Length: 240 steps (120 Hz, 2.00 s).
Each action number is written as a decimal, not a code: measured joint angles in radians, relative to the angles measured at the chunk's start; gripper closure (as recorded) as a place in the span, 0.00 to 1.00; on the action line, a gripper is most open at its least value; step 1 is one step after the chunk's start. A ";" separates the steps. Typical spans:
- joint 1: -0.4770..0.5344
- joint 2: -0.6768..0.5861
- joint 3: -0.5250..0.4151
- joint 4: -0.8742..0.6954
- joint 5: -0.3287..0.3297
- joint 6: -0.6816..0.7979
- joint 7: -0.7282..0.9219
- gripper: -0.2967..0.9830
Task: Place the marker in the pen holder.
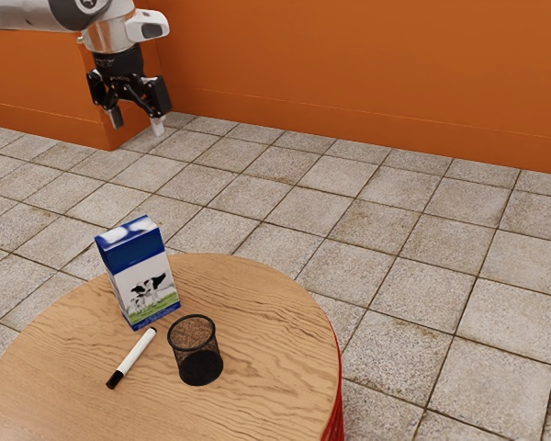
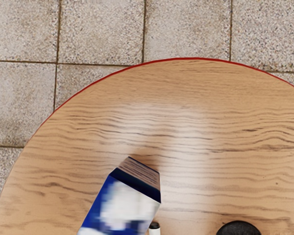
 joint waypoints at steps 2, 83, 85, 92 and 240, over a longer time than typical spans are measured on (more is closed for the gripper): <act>0.000 0.000 0.000 0.000 0.000 0.000 0.002 0.25; -0.018 -0.400 0.044 -0.771 0.139 0.230 0.049 0.25; -0.017 -0.421 0.045 -0.800 0.146 0.242 0.050 0.25; -0.016 -0.486 0.047 -0.887 0.163 0.280 0.052 0.25; -0.151 -0.430 0.172 -1.435 0.183 0.954 -0.071 0.25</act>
